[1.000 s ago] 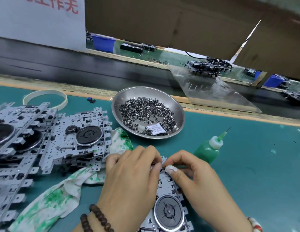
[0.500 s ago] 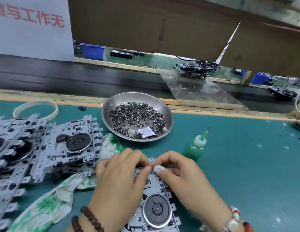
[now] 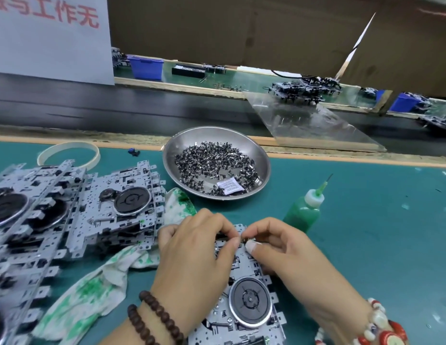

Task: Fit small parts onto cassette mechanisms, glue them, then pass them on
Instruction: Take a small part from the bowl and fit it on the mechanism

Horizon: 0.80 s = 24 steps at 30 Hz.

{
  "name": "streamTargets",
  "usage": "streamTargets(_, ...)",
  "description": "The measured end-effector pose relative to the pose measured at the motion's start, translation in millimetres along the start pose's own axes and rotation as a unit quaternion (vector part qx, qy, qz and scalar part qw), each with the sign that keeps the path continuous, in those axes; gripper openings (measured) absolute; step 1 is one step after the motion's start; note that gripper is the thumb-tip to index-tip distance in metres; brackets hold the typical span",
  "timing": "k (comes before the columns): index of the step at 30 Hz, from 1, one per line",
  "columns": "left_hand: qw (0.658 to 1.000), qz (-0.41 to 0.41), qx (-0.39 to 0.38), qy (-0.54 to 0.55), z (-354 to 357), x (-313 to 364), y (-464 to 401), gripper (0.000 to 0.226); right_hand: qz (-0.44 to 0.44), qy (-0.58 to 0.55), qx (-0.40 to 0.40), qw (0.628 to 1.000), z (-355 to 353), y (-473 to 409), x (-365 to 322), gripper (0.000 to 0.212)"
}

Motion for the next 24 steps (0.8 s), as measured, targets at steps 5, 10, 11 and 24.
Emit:
streamTargets(5, 1.0, 0.0, 0.007, -0.003, 0, 0, 0, 0.013, -0.001, 0.004, 0.008, 1.0, 1, 0, -1, 0.016)
streamTargets(10, 1.0, -0.002, 0.001, -0.002, 0, 0, 0, 0.013, 0.005, 0.0, 0.034, 0.999, 3, -1, 1, 0.018)
streamTargets(11, 1.0, -0.002, 0.001, -0.001, 0, 0, 0, 0.013, 0.006, 0.0, 0.038, 0.999, 4, 0, 0, 0.019)
streamTargets(24, 0.997, 0.069, -0.021, -0.034, -9, 12, 4, 0.016, 0.032, -0.038, 0.046, 0.998, 8, 0, -2, 0.019)
Point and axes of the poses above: each hand's wrist, its own y-axis away from the middle knuckle, its own z-axis out of the palm, x = y × z, the point moved 2 cm from there along -y, towards the middle knuckle, and after that the axes turned 11 degrees about z, right-handed, at the moved point
